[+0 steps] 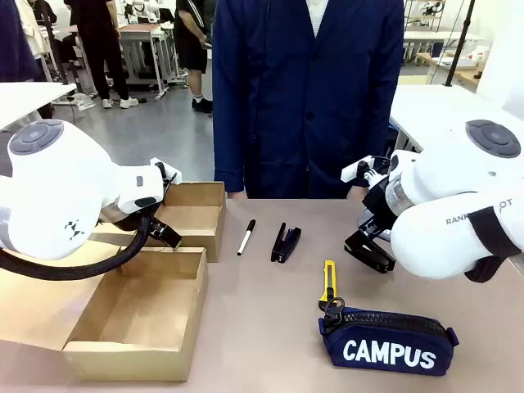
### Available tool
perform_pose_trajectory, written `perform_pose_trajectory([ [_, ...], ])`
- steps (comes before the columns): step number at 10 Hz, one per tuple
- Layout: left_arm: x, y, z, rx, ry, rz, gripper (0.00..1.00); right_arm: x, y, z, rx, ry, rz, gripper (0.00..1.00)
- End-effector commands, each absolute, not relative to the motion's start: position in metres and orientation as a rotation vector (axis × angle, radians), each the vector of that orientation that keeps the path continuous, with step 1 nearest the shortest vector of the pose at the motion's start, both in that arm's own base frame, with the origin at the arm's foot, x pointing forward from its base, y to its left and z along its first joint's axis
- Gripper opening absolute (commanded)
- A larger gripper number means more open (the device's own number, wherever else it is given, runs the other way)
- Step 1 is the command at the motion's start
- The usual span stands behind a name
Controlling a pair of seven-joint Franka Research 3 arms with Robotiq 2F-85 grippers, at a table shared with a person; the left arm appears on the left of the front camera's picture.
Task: Place items inside the box.
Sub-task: Pick up a Pencil pouch or Stapler and place it inside the Mailer Box closest to the robot.
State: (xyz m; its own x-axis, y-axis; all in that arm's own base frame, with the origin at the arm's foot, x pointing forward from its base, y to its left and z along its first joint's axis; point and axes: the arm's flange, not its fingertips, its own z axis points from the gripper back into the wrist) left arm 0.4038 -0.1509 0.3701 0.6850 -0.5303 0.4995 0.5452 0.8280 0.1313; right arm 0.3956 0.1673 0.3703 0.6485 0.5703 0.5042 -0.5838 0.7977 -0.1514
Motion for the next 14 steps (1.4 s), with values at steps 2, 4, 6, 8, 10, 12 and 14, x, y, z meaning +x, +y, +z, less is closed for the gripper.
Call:
perform_pose_trajectory([
  [2,0.4038,-0.1509,0.3701,-0.029,-0.551,-0.603,1.00,0.3956,0.1674,0.3704,0.025,-0.565,0.656,1.00],
  [4,0.4038,-0.1509,0.3701,-0.029,-0.551,-0.603,1.00,0.3956,0.1674,0.3704,0.025,-0.565,0.656,1.00],
  [6,0.4038,-0.1509,0.3701,-0.029,-0.551,-0.603,1.00,0.3956,0.1674,0.3704,0.025,-0.565,0.656,1.00],
  [8,0.4038,-0.1509,0.3701,-0.029,-0.551,-0.603,1.00,0.3956,0.1674,0.3704,0.025,-0.565,0.656,1.00],
  [10,0.4038,-0.1509,0.3701,-0.029,-0.551,-0.603,1.00,0.3956,0.1674,0.3704,0.025,-0.565,0.656,1.00],
  [12,0.4038,-0.1509,0.3701,-0.029,-0.551,-0.603,1.00,0.3956,0.1674,0.3704,0.025,-0.565,0.656,1.00],
  [14,0.4038,-0.1509,0.3701,-0.029,-0.551,-0.603,1.00,0.3956,0.1674,0.3704,0.025,-0.565,0.656,1.00],
])
